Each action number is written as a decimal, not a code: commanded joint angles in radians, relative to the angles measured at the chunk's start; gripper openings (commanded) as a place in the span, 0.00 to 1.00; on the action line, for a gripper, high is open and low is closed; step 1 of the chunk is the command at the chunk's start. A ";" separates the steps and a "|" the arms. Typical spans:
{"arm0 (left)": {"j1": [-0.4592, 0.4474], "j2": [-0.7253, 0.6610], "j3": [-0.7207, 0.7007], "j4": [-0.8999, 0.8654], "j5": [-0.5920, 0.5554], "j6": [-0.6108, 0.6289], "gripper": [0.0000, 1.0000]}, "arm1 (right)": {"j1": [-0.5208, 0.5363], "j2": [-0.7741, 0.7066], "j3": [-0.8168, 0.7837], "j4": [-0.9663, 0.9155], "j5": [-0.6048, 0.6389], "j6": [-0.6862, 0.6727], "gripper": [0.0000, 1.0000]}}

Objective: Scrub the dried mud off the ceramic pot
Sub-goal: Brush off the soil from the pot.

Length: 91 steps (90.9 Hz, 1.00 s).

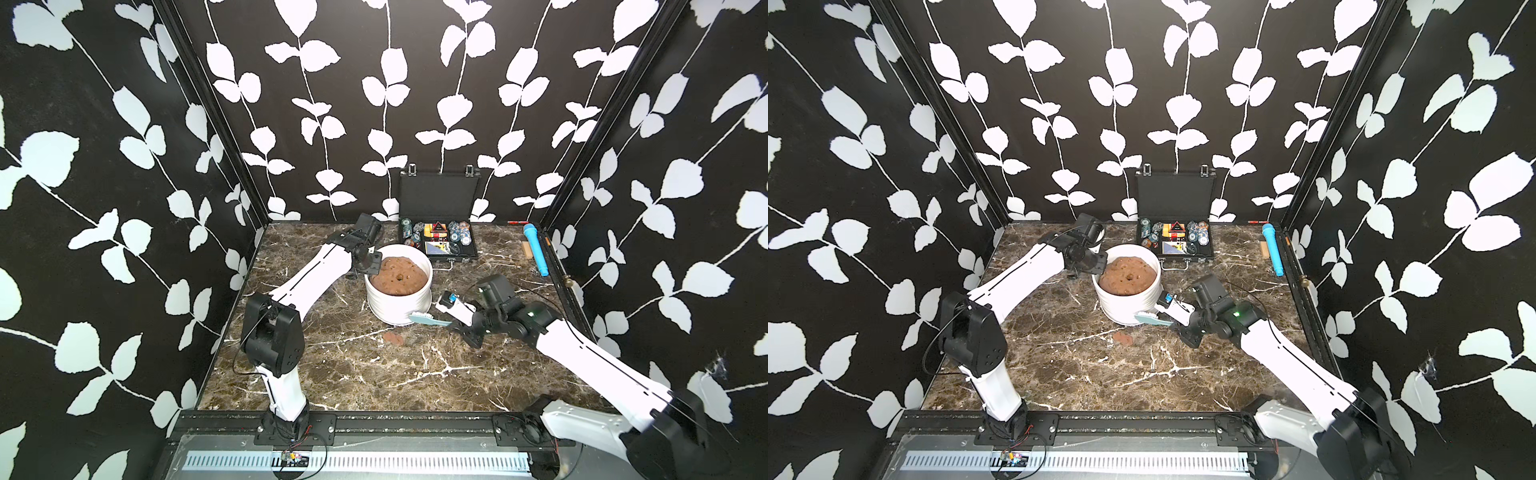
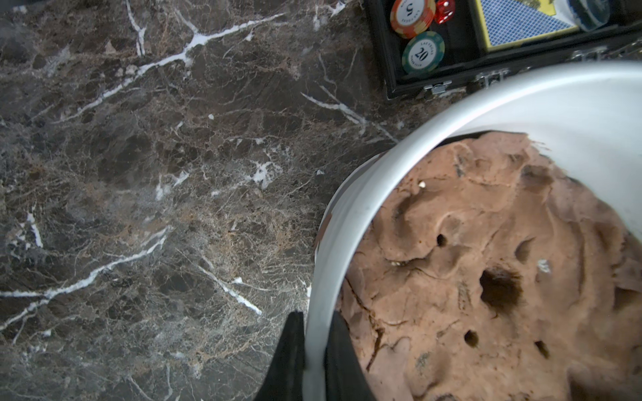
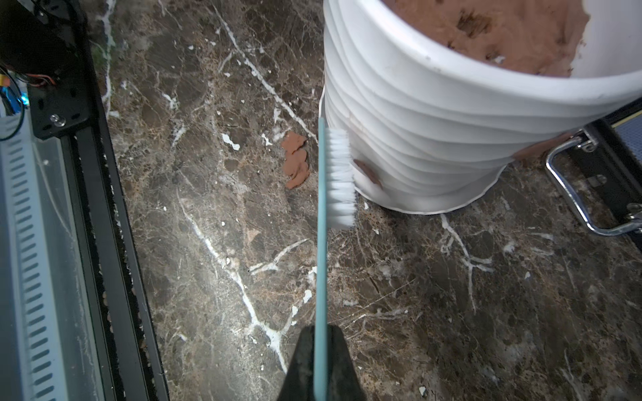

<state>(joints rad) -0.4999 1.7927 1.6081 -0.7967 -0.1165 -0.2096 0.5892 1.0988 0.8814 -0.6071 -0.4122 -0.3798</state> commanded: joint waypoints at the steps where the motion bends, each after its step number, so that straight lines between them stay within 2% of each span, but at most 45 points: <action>1: 0.004 0.040 0.001 -0.012 0.055 0.060 0.08 | 0.004 -0.035 -0.002 0.073 0.004 0.021 0.00; 8: 0.004 0.047 0.005 -0.006 0.076 0.072 0.08 | 0.005 0.015 0.028 0.078 0.032 -0.023 0.00; 24: 0.004 0.059 0.013 -0.005 0.099 0.100 0.07 | 0.003 0.154 0.099 0.077 0.012 -0.095 0.00; 39: 0.005 0.062 0.012 -0.006 0.122 0.123 0.07 | -0.012 0.219 0.082 0.163 0.037 -0.091 0.00; 52: 0.006 0.064 0.008 -0.001 0.131 0.124 0.06 | -0.007 0.294 0.088 0.105 0.089 -0.105 0.00; 65: 0.006 0.072 0.017 -0.005 0.132 0.128 0.06 | 0.026 0.256 0.056 0.110 0.080 -0.079 0.00; 74: 0.008 0.075 0.025 -0.007 0.127 0.134 0.06 | 0.040 0.220 0.053 0.046 0.065 -0.057 0.00; 91: 0.011 0.095 0.049 -0.015 0.139 0.149 0.06 | 0.041 0.099 0.023 0.022 0.151 -0.005 0.00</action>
<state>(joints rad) -0.4797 1.8378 1.6558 -0.7700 -0.0574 -0.0948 0.6285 1.2655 0.9279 -0.5690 -0.3183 -0.4332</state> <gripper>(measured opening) 0.114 0.068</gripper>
